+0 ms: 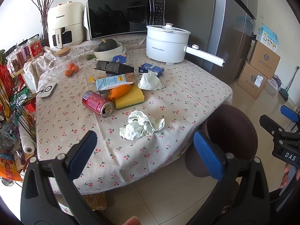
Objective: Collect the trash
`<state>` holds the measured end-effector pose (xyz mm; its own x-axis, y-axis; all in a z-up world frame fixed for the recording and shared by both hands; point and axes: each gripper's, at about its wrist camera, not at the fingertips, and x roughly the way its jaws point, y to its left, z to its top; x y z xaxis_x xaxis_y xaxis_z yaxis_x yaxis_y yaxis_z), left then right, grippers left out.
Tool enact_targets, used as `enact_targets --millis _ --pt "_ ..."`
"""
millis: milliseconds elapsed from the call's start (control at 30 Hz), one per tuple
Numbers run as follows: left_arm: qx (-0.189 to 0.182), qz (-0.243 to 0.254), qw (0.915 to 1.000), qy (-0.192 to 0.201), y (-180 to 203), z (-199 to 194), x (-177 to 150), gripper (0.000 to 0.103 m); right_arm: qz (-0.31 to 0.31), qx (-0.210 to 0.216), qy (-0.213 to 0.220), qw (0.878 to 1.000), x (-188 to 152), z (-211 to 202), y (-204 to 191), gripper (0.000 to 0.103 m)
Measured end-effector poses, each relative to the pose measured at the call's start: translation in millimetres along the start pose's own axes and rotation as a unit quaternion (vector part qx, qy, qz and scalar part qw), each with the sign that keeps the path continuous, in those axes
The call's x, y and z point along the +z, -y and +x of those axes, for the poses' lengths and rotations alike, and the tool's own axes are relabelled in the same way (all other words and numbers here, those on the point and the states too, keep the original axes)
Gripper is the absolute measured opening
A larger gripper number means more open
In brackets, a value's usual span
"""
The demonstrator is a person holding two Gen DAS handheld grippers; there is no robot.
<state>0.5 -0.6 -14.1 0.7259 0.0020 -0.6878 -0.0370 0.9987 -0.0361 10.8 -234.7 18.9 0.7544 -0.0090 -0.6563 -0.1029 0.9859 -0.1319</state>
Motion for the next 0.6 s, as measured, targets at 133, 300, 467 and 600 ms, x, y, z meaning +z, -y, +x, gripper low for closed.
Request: enact_targets --millis 133,300,467,600 --pt "0.0 -0.001 1.0 -0.001 1.3 1.6 0.8 0.103 -0.001 0.0 -0.001 1.0 -1.0 0.2 0.5 0.103" --pt "-0.002 -0.001 1.0 -0.002 1.3 1.6 0.5 0.103 -0.001 0.0 -0.002 1.0 -1.3 0.8 0.8 0.103" --pt "-0.002 0.0 1.0 -0.002 2.9 2.9 -0.9 0.103 -0.001 0.0 -0.003 1.0 -1.7 1.4 -0.2 0.103" --pt "-0.002 -0.001 1.0 -0.003 3.3 3.3 -1.8 0.103 -0.001 0.0 -0.003 1.0 -1.8 1.5 0.0 0.103"
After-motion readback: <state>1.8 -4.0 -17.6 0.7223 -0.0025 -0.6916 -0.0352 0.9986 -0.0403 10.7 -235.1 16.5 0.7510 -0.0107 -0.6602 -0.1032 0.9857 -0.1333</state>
